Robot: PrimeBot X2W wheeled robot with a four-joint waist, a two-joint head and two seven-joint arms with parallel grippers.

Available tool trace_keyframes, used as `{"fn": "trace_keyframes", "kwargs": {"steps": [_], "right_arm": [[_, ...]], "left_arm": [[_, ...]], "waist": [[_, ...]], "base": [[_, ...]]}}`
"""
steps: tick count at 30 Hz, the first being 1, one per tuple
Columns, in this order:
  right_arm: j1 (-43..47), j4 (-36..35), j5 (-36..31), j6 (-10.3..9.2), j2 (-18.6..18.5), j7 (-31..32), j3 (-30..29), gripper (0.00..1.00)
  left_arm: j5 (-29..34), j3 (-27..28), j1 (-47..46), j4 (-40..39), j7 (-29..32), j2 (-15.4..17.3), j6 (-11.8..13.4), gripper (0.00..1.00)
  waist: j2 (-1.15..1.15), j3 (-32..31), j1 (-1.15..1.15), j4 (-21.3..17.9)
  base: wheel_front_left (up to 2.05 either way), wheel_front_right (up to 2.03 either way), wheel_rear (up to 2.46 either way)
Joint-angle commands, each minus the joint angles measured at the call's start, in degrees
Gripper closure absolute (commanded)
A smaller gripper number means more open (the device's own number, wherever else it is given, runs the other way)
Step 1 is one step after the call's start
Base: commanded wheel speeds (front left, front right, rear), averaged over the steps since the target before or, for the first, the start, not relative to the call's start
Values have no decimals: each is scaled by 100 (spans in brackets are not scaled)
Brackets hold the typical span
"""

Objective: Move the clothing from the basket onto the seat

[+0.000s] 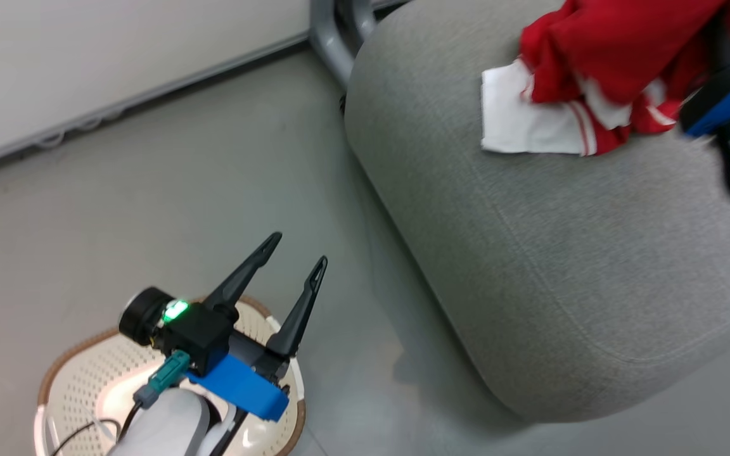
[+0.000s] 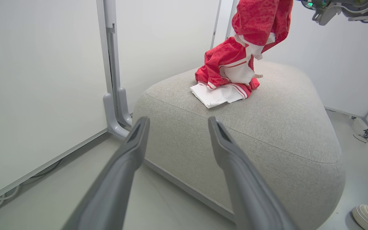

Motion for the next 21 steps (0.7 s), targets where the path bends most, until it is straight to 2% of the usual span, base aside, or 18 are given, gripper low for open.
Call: {"fn": "trace_keyframes", "kwargs": {"steps": [1, 7, 11, 16, 21], "right_arm": [[-171, -43, -81, -5, -119, 6, -94, 100], [-618, -133, -184, -5, -1006, 67, -996, 100], [-502, -32, -231, -4, -1328, 16, -1639, 100], [-175, 178, -239, -5, -1241, -81, -2260, 100], [90, 258, -366, -5, -1084, -189, -2584, 100]], "left_arm": [[20, -22, -150, -42, -15, 78, -26, 0], [40, -267, -681, -248, -16, 226, -26, 0], [66, -409, -1034, -392, -15, 286, -26, 0], [103, -376, -1346, -550, -16, 279, -26, 0], [153, -349, -1484, -615, -15, 270, -26, 0]], "waist": [[0, 392, -1, 267], [0, 1172, -1, 659], [0, 1648, -1, 931], [0, 2099, -1, 1190], [0, 2321, -1, 1343]], "base": [[0, 0, 0], [0, 0, 0], [0, 0, 0], [0, 0, 0], [0, 0, 0]]}}
